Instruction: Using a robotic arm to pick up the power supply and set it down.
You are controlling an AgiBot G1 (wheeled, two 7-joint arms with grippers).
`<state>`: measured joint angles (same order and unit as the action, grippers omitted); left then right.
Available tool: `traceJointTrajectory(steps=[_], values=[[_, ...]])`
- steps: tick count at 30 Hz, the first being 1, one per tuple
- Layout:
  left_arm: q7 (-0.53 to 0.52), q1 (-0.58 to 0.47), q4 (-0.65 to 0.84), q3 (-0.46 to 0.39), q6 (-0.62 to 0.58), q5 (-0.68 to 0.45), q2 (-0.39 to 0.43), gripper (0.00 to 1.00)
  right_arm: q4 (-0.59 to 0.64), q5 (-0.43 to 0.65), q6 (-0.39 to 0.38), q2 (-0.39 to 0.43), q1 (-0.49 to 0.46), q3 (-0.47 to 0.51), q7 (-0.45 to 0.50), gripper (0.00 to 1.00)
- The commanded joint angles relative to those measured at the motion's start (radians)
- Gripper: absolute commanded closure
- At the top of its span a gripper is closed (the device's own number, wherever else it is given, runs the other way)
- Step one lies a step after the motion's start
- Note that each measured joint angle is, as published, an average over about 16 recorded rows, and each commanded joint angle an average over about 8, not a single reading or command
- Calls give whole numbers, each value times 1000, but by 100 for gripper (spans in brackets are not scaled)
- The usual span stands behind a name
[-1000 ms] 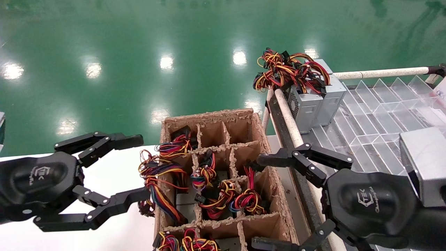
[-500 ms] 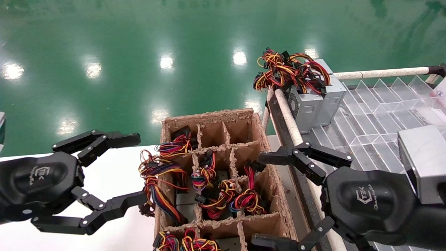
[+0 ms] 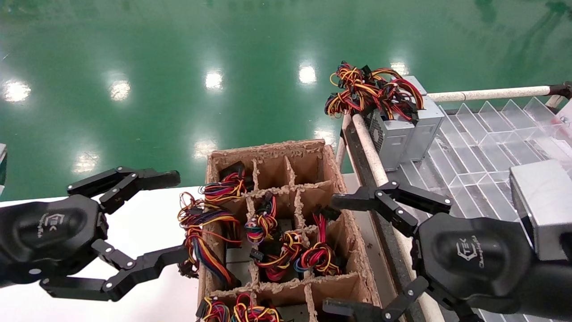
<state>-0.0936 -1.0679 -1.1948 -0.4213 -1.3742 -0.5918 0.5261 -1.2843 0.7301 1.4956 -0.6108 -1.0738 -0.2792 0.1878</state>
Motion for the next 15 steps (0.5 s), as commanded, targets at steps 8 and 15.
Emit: traceJointTrajectory(steps=[8,15], values=[[0,0,0,0,0,0,0,0,1,1,-1,-1,-1,-1,0,0],[0,0,0,0,0,0,0,0,1,1,-1,-1,-1,-1,-1,0]])
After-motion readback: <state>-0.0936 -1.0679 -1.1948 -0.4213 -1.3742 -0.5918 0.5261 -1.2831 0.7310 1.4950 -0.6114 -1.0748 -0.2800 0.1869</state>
